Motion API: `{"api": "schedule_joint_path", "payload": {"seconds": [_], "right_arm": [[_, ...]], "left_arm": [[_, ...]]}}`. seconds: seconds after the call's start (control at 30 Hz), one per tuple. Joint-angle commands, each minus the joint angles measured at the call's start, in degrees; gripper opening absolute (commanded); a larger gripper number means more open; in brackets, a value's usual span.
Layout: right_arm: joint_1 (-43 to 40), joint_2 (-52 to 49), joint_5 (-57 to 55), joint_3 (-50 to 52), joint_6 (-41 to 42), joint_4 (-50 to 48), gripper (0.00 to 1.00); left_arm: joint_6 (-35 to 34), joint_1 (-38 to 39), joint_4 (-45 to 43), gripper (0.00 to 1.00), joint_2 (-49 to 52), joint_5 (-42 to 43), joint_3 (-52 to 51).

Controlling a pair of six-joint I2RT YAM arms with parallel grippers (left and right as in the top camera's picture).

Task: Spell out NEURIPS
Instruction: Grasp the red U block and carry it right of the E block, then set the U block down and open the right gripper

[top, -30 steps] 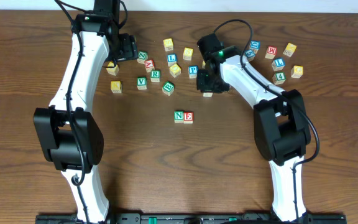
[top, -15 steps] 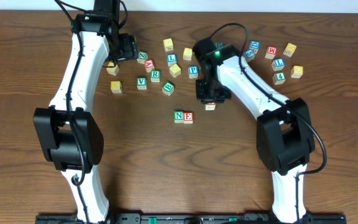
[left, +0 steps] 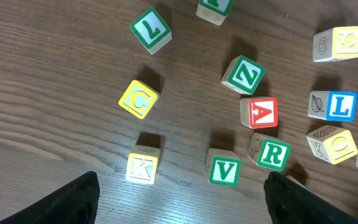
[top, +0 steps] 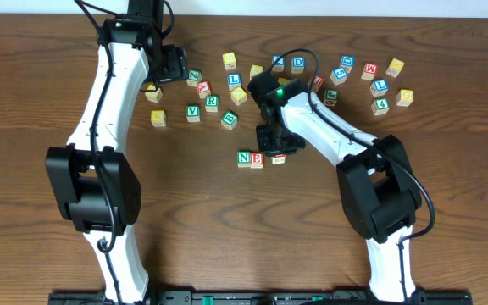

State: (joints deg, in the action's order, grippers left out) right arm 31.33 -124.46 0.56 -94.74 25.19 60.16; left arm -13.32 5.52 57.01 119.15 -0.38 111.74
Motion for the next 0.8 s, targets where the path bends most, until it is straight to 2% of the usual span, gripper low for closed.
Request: {"api": "schedule_joint_path", "payload": {"seconds": [0.0,0.4,0.67,0.77], "right_arm": [[1.20,1.11,-0.63,0.42,0.07,-0.17,0.23],[2.34,1.11,-0.61,0.48,0.98,-0.35,0.27],[2.47,1.11,-0.37,0.48,0.98,-0.22,0.36],[2.51,1.11,-0.35,0.48,0.98,-0.17,0.36]], "left_arm": [[-0.31,0.02,0.15,0.84,0.68,-0.94,-0.63],[-0.31,0.02,0.13,0.84,0.68,-0.94,-0.63],[-0.31,0.02,0.13,0.84,0.68,-0.94,-0.63],[-0.33,0.02,0.13,0.84,0.68,-0.94,-0.63]]}}
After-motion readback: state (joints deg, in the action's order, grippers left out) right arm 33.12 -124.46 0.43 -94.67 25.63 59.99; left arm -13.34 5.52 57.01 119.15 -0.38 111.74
